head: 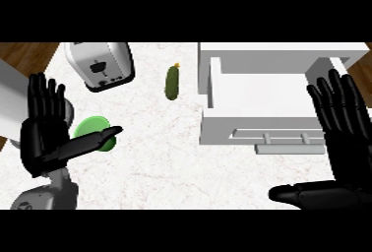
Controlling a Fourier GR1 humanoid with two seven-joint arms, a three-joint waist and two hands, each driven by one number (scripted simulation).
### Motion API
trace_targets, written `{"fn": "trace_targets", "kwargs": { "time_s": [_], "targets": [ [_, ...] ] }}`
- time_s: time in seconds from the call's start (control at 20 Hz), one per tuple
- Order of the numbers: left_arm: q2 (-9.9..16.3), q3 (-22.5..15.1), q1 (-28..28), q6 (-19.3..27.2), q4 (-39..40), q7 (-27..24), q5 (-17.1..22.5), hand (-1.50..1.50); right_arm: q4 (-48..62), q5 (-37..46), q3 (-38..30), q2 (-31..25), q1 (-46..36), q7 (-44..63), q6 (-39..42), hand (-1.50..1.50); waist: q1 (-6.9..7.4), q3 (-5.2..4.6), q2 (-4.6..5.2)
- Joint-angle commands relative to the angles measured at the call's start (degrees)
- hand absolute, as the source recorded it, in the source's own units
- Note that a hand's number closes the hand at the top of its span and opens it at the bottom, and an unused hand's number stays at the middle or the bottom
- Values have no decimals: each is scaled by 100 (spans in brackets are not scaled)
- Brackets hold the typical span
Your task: Pick up the cup, place it into the drawer and close the drawer
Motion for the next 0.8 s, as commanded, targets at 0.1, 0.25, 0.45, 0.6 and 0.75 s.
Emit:
{"fn": "trace_targets", "kwargs": {
  "time_s": [0.1,0.25,0.45,0.6,0.75],
  "targets": [
    [-87,85,199,-28,601,-508,67,-150,-214,-277,-286,-162,-62,277,115,-150,-13,0,1],
    [-134,-67,470,115,809,-769,225,-150,-26,-141,-141,-16,-248,251,-14,-150,-5,-2,3],
    [-126,112,642,-9,736,-784,135,-150,-550,244,392,231,-81,581,-260,-150,1,-2,-3],
    [93,537,483,-266,1446,-1277,447,-150,-106,-242,-282,-150,-227,417,112,-150,-6,-1,2],
    [220,680,539,-442,1739,-1383,583,-150,-120,-239,-206,-3,39,119,129,-150,-8,-1,1]
  ]
}}
